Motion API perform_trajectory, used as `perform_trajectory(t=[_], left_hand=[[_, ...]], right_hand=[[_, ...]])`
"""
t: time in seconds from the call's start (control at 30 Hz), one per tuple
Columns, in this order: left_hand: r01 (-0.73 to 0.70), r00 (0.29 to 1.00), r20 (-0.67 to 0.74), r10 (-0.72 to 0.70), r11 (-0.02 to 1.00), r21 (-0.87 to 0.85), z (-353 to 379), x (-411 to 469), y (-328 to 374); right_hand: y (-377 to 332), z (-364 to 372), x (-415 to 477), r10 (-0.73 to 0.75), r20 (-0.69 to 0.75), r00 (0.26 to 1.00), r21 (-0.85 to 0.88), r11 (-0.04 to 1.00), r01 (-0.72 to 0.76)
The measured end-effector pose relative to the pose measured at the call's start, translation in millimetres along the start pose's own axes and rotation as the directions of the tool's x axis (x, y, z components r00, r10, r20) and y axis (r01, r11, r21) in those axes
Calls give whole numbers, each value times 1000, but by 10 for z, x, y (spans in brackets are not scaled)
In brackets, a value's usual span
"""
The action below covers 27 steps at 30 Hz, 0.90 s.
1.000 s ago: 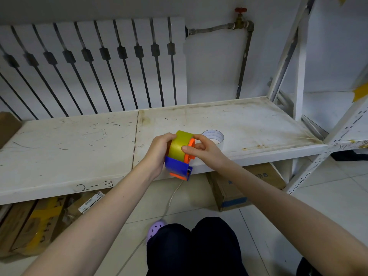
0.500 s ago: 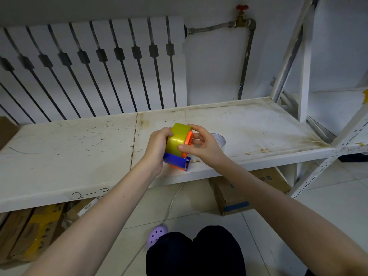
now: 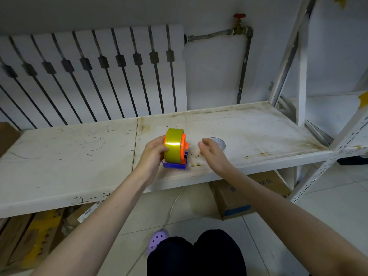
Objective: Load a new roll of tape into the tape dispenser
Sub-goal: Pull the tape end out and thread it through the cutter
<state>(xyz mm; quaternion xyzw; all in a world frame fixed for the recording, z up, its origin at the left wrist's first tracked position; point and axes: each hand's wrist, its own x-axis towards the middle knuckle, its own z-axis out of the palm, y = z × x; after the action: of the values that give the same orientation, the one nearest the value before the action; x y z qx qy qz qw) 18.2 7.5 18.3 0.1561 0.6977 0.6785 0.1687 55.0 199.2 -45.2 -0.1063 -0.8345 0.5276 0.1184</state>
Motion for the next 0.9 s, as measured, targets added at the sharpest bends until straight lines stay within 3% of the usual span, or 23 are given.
perform_trajectory(t=[0.1,0.3,0.4,0.47,0.53,0.6,0.67,0.77,0.9], left_hand=[[4,999,36,-4,1000,3,-8,2,30],[43,998,47,-43,999,-9,37,-16,37],[48,998,39,-46,998,-47,25,-36,35],[49,999,25,-47,996,-71,34,-38,41],[30,999,30,-28,997,-64,57,-52,54],[4,998,61,0,997,-73,78,-80,66],[-3,996,91,11,995,-98,83,-109,71],[8,991,135,5,995,-97,79,-134,78],[13,979,206,3,997,-75,127,-166,125]], right_hand=[[168,1,22,-18,-24,1000,-379,926,8],[175,-114,104,43,-75,996,-558,826,-78],[10,-121,-33,-111,15,994,-438,892,106],[-169,-46,-196,-217,136,967,-152,960,237],[-327,52,-332,-254,208,945,60,967,247],[-395,120,-388,-301,175,937,45,954,298],[-424,124,-408,-379,51,924,-69,922,382],[-548,49,-425,-540,-126,833,-252,829,499],[-738,27,-429,-760,-46,648,-516,574,636]])
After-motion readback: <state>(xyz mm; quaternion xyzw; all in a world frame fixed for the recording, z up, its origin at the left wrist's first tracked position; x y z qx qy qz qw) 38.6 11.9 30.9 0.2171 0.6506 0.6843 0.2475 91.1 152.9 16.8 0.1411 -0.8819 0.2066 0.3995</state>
